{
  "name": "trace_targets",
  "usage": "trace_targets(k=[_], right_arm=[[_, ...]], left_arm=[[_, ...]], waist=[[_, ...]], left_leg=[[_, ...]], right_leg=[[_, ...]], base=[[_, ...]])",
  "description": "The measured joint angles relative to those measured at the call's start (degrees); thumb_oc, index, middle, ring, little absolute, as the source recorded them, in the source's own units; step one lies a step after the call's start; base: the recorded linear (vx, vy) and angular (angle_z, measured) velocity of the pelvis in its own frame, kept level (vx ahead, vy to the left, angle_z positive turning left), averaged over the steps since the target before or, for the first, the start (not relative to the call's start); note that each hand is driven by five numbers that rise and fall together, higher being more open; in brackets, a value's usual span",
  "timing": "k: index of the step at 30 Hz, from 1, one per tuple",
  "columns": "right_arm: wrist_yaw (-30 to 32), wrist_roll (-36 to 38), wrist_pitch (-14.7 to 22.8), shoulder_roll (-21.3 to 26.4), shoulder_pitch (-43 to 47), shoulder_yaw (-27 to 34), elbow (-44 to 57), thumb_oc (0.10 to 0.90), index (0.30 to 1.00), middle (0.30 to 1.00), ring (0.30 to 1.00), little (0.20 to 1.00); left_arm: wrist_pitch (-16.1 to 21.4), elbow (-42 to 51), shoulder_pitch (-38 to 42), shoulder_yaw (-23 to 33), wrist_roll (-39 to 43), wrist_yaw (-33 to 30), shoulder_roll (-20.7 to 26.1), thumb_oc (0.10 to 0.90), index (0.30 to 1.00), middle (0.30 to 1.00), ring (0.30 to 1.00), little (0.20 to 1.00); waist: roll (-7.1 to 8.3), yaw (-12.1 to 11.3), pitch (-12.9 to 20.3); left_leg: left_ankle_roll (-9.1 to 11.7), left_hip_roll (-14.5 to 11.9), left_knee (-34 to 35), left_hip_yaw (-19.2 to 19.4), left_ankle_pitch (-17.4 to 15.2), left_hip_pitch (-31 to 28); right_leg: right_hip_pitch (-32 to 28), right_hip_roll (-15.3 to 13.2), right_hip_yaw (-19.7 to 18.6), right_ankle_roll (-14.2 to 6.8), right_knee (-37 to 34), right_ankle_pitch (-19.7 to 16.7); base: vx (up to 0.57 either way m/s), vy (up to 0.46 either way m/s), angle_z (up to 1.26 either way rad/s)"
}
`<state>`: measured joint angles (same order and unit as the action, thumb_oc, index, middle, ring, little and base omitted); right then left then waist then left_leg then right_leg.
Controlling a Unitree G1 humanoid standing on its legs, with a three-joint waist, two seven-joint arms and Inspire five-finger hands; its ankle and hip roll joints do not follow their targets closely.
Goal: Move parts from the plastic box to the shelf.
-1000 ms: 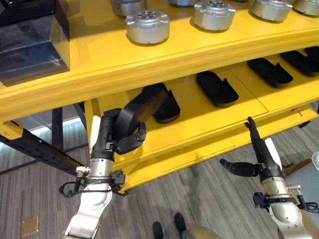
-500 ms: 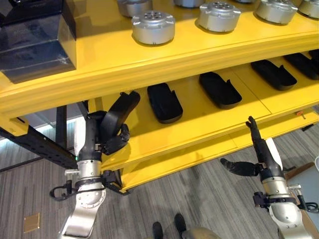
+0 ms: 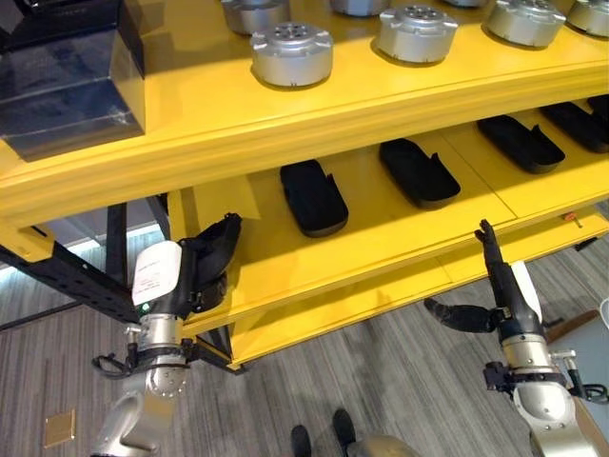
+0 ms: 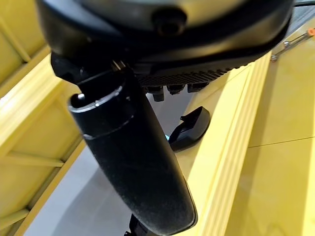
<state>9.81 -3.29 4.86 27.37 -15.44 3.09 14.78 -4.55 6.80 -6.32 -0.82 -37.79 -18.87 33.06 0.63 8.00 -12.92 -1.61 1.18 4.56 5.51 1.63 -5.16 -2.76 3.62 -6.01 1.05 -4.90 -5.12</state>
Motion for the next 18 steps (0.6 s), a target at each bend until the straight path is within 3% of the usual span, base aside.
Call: trace_targets(k=[3,9,18], right_arm=[[-1.1,0.0,-1.4,0.0,0.2,0.0,0.0,0.900,1.000,1.000,1.000,1.000],[-2.7,0.0,-2.3,0.0,0.0,0.0,0.0,0.900,1.000,1.000,1.000,1.000],[-4.7,0.0,-3.0,0.0,-0.9,0.0,0.0,0.900,1.000,1.000,1.000,1.000]], left_arm=[[-2.1,-2.0,2.3,0.0,-6.1,3.6,0.4,0.433,0.347,0.347,0.347,0.347],[-3.0,-4.8,5.0,-1.9,-12.4,6.0,1.8,0.400,0.300,0.300,0.300,0.300],[-4.3,-11.2,10.6,-3.8,-11.9,7.4,0.1,0.400,0.300,0.300,0.300,0.300]], waist=[[-0.17,0.5,1.4],[-0.56,1.4,1.6],[-1.54,1.5,2.9]], left_leg=[[0.0,0.0,0.0,0.4,0.0,0.1],[0.0,0.0,0.0,0.6,0.0,0.1],[0.0,0.0,0.0,0.6,0.0,0.3]], right_leg=[[0.2,0.1,-0.6,-0.3,0.0,0.2],[0.3,0.0,-0.8,-0.4,0.0,0.3],[0.8,0.1,-0.9,-0.4,-0.1,0.3]], base=[[0.01,0.006,-0.06],[0.00,0.001,-0.01],[0.01,0.003,0.00]])
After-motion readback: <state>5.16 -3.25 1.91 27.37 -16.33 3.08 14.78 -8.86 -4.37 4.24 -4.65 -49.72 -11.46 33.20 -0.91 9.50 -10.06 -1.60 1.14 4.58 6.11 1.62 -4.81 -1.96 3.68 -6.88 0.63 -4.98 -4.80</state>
